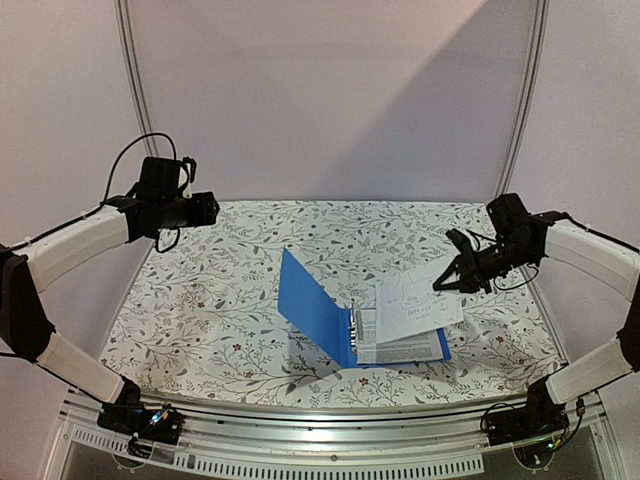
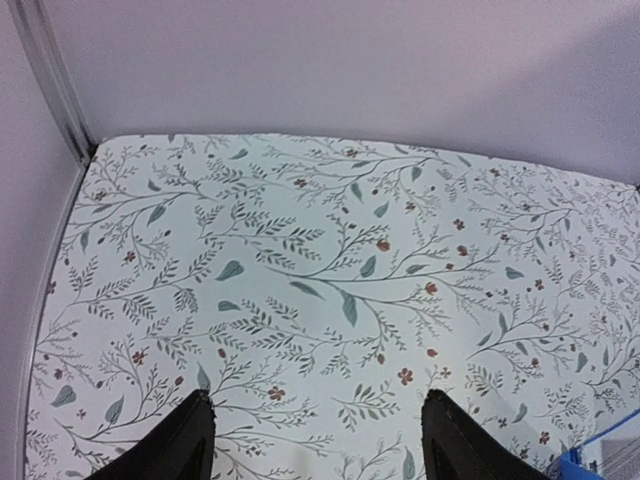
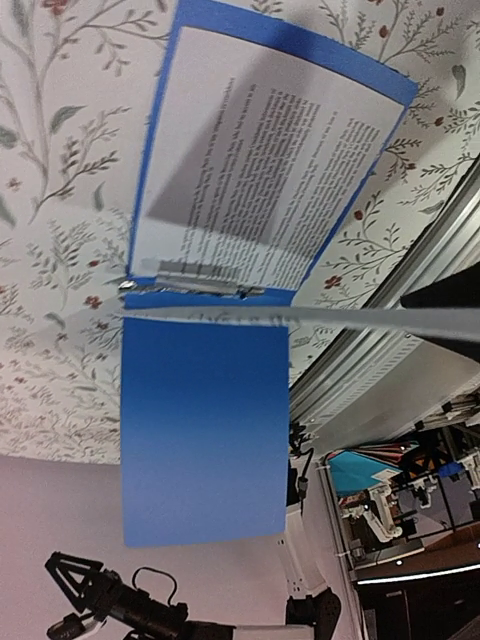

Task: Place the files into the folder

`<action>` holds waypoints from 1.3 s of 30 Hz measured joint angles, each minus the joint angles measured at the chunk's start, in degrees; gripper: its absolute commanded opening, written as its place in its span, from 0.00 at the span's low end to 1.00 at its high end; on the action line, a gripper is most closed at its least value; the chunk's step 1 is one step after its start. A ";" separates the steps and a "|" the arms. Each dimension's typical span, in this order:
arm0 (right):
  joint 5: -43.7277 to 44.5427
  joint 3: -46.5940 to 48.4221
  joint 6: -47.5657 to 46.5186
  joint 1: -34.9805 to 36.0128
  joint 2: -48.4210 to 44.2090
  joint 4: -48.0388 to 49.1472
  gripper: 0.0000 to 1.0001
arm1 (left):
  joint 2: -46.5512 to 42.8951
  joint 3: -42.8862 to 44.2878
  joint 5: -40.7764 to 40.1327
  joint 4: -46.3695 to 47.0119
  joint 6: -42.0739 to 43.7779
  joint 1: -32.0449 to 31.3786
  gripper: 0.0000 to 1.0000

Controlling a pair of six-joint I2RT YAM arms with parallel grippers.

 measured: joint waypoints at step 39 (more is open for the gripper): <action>3.13 -2.56 -1.95 0.90 18.99 4.42 0.00 | -0.92 -2.36 7.23 3.23 -1.25 1.79 0.68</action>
